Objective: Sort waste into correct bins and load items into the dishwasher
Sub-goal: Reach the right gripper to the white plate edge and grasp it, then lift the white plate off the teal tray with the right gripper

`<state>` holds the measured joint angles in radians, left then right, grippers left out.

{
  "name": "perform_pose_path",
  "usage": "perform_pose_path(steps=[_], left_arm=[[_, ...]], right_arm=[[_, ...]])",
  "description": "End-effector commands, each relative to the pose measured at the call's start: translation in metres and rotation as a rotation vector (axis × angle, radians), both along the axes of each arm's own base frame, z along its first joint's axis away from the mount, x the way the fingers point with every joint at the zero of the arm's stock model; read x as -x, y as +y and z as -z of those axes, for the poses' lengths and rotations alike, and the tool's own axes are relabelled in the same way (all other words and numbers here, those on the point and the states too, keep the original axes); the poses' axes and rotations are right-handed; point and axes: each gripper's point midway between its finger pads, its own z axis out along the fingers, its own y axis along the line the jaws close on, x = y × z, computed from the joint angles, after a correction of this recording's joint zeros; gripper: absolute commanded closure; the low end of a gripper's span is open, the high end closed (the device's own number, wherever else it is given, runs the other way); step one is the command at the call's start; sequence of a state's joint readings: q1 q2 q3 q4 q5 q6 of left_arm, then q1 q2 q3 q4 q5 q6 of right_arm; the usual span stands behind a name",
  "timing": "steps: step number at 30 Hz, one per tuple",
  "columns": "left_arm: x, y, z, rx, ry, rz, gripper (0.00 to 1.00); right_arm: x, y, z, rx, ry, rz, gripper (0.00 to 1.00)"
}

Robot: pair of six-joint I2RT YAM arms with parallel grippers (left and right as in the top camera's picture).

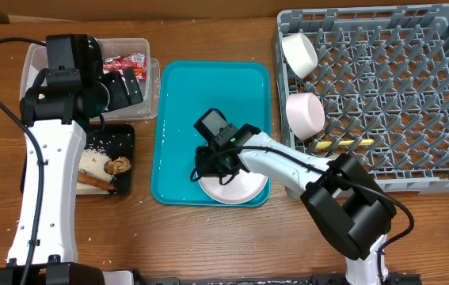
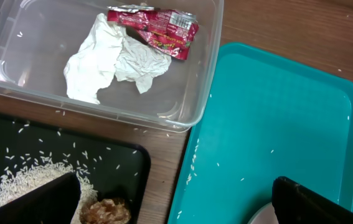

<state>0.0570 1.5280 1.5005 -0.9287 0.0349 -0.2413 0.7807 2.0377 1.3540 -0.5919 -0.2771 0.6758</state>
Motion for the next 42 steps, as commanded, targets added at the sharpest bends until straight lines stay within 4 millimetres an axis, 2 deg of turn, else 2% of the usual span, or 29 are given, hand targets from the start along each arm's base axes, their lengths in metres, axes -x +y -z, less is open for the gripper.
perform_pose_path(steps=[1, 10, 14, 16, 17, 20, 22, 23, 24, 26, 29, 33, 35, 37, 42], left_arm=[[-0.003, -0.003, -0.009, 0.014, -0.022, 0.004, 0.0], [-0.003, -0.003, -0.009, 0.014, -0.022, 0.004, 0.0], [-0.003, -0.003, -0.009, 0.014, -0.022, 0.004, 0.0], [-0.003, -0.003, -0.009, 0.014, -0.022, 0.004, 0.0], [-0.003, -0.003, -0.009, 0.014, -0.022, 0.004, 0.0], [-0.003, -0.003, -0.009, 0.014, -0.022, 0.004, 0.0], [-0.003, -0.003, -0.009, 0.014, -0.022, 0.004, 0.0], [-0.003, -0.003, -0.009, 0.014, -0.022, 0.004, 0.0], [-0.003, -0.003, -0.009, 0.014, -0.022, 0.004, 0.0], [-0.003, -0.003, -0.009, 0.014, -0.022, 0.004, 0.0], [-0.003, -0.003, -0.009, 0.014, -0.022, 0.004, 0.0], [-0.003, -0.003, -0.009, 0.014, -0.022, 0.004, 0.0], [-0.003, -0.003, -0.009, 0.014, -0.022, 0.004, 0.0], [-0.003, -0.003, -0.009, 0.014, -0.022, 0.004, 0.0], [-0.003, -0.003, -0.009, 0.014, -0.022, 0.004, 0.0]], right_arm=[[0.014, 0.021, -0.008, -0.099, 0.019, -0.108, 0.92], [0.027, 0.034, -0.012, -0.137, 0.009, -0.196, 0.92], [0.036, 0.048, -0.028, -0.234, -0.003, -0.327, 0.91], [0.029, 0.044, -0.039, -0.213, -0.008, -0.323, 0.7], [0.023, 0.039, -0.045, -0.189, -0.01, -0.306, 0.66], [0.0, 0.015, -0.068, -0.089, -0.032, -0.231, 0.63], [-0.016, -0.01, -0.088, -0.008, -0.047, -0.168, 0.51], [-0.026, -0.035, -0.099, 0.07, -0.043, -0.111, 0.05], [-0.031, -0.062, -0.104, 0.156, -0.025, -0.065, 0.0], [-0.034, -0.092, -0.098, 0.253, 0.005, 0.012, 0.0], [-0.034, -0.118, -0.082, 0.34, 0.032, 0.054, 0.02], [-0.029, -0.122, -0.057, 0.353, 0.032, -0.008, 0.21], [-0.025, -0.123, -0.047, 0.355, 0.031, -0.031, 0.27], [-0.022, -0.125, -0.036, 0.362, 0.025, -0.059, 0.3], [-0.016, -0.133, -0.017, 0.389, 0.023, -0.107, 0.3]])
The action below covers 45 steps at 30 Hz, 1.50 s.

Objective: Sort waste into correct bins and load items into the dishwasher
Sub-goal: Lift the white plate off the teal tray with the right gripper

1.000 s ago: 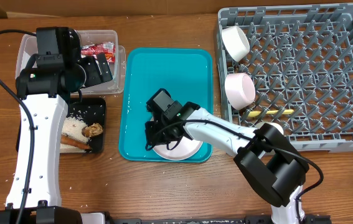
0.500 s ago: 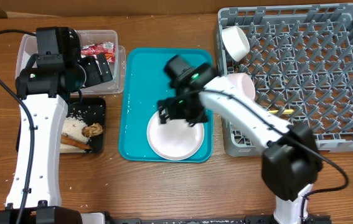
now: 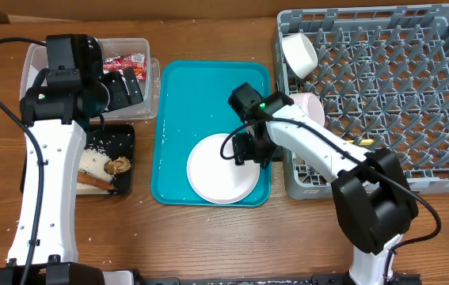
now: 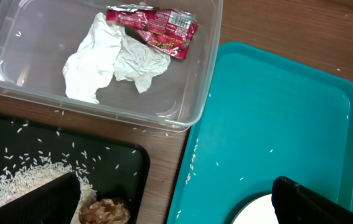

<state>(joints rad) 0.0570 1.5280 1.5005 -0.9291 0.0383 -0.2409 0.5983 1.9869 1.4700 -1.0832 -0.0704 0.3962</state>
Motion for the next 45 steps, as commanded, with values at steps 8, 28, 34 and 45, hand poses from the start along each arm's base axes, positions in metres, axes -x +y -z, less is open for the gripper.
perform_pose_path(steps=[8, 28, 34, 45], left_arm=[[-0.003, -0.002, -0.009, 0.011, -0.022, 0.002, 0.0], [-0.003, -0.003, -0.009, 0.011, -0.022, 0.004, 0.0], [-0.003, -0.003, -0.009, 0.011, -0.022, 0.004, 0.0], [-0.003, -0.003, -0.009, 0.011, -0.022, 0.004, 0.0]], right_arm=[[0.003, 0.007, 0.012, -0.044, -0.004, -0.113, 0.44], [0.006, -0.002, 0.036, -0.109, 0.128, -0.046, 0.65], [0.006, -0.002, 0.036, -0.11, 0.127, -0.053, 0.66], [0.006, -0.002, 0.038, -0.111, 0.133, -0.059, 0.89]])
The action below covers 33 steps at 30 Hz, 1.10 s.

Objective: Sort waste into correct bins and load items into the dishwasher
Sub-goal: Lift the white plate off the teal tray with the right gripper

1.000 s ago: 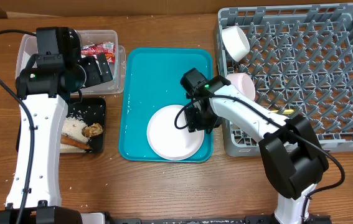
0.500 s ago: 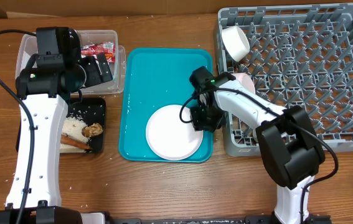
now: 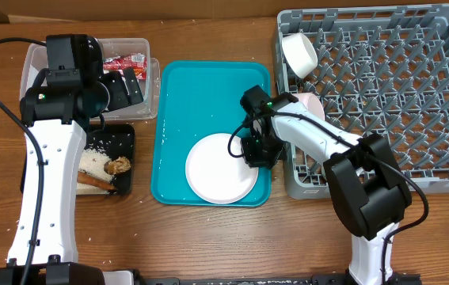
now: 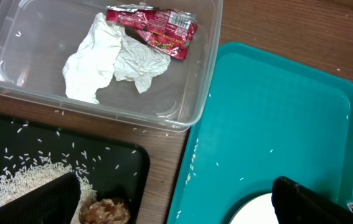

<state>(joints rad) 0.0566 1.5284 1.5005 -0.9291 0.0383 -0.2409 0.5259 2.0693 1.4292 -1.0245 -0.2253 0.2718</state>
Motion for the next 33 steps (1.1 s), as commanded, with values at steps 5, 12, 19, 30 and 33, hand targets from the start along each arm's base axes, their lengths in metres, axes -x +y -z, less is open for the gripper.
perform_pose_path(steps=[5, 12, 19, 30, 33], left_arm=[[-0.003, -0.003, -0.009, 0.011, -0.022, 0.004, 0.0], [-0.003, -0.003, -0.009, 0.011, -0.022, 0.004, 0.0], [-0.003, -0.003, -0.009, 0.011, -0.022, 0.004, 0.0], [-0.003, -0.003, -0.009, 0.011, -0.022, 0.004, 0.0], [-0.003, -0.003, -0.009, 0.011, -0.022, 0.004, 0.0]], right_arm=[[0.004, 0.001, 0.004, -0.002, 0.015, -0.01, 0.96], [0.004, 0.001, 0.002, -0.001, 0.019, -0.01, 0.96], [-0.005, 0.013, -0.014, -0.05, 0.006, -0.008, 0.96], [-0.038, 0.023, -0.079, -0.07, -0.118, -0.008, 0.96], [-0.058, 0.017, -0.126, -0.051, -0.232, 0.011, 0.96]])
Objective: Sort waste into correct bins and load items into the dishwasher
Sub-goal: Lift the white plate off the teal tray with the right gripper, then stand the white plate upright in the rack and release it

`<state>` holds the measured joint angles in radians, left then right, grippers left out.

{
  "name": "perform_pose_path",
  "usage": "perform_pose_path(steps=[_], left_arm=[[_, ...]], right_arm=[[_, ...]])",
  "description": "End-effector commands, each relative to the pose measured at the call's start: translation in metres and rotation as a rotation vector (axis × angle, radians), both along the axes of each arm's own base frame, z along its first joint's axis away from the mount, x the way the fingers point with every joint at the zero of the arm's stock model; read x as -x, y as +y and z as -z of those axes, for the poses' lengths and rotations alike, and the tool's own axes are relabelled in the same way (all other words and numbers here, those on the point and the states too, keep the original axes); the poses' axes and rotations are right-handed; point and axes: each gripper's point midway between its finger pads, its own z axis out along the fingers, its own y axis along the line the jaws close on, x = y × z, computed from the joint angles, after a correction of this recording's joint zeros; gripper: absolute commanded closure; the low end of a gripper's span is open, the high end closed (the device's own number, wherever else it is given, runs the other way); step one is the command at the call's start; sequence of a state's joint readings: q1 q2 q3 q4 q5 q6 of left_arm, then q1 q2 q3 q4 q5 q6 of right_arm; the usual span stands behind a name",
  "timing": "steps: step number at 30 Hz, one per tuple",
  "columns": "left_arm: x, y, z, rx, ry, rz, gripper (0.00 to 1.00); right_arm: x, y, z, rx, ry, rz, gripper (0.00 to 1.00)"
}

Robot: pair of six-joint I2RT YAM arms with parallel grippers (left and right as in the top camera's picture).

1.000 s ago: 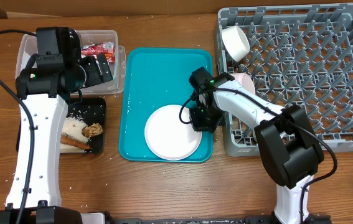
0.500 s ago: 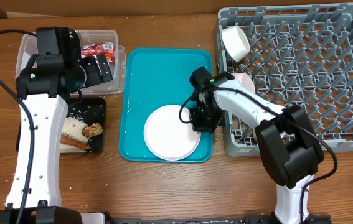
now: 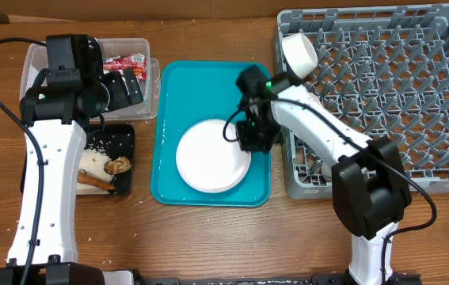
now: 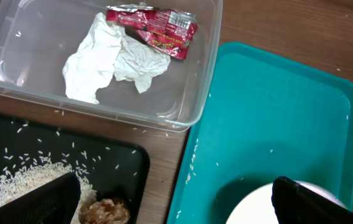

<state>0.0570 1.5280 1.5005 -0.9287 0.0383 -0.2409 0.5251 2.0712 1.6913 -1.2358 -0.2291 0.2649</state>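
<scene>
A white plate (image 3: 208, 158) lies on the teal tray (image 3: 208, 79), left of its middle. My right gripper (image 3: 254, 136) is at the plate's right rim and looks shut on it. In the left wrist view the plate (image 4: 254, 205) casts a shadow on the tray (image 4: 276, 112), so that edge seems raised. My left gripper (image 3: 125, 87) hangs over the clear bin's right end, open with nothing between its fingers (image 4: 176, 202). The grey dish rack (image 3: 414, 79) stands to the right with a white bowl (image 3: 299, 52) in its back left corner.
The clear bin (image 4: 207, 74) holds crumpled white paper (image 4: 111, 62) and a red wrapper (image 4: 157, 26). In front of it a black tray (image 4: 114, 162) holds rice and brown food scraps (image 3: 117, 165). My right arm crosses the rack's left edge.
The plate has shifted left and toward the back of the teal tray, and the right gripper at its right rim has moved back with it. The left arm has not moved.
The right gripper first hovered over the plate at the tray's front right, covering much of it. It then stood at the plate's right side, then on its right rim. Now the plate sits further left and back, with the gripper on the rim. The left gripper stayed open throughout.
</scene>
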Motion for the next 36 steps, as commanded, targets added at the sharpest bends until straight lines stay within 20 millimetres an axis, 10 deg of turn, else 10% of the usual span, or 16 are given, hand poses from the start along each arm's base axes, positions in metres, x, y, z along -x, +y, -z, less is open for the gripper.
perform_pose_path(steps=[1, 9, 15, 27, 36], left_arm=[[-0.003, -0.003, -0.009, 0.011, -0.021, 0.004, 0.0], [-0.003, -0.003, -0.009, 0.011, -0.021, 0.004, 0.0], [-0.003, -0.003, -0.009, 0.011, -0.021, 0.004, 0.0], [-0.003, -0.003, -0.009, 0.011, -0.021, 0.004, 0.0], [-0.003, -0.003, -0.009, 0.011, -0.021, 0.004, 0.0]], right_arm=[[-0.041, -0.004, -0.08, -0.008, -0.236, 0.048, 0.96], [-0.11, -0.126, -0.216, 0.372, -0.77, 0.507, 0.96], [-0.117, -0.217, -0.258, 0.689, -1.001, 0.865, 0.96], [-0.141, -0.28, -0.197, 0.889, -1.017, 0.99, 0.96], [-0.137, -0.285, -0.13, 0.896, -0.939, 0.956, 0.96]])
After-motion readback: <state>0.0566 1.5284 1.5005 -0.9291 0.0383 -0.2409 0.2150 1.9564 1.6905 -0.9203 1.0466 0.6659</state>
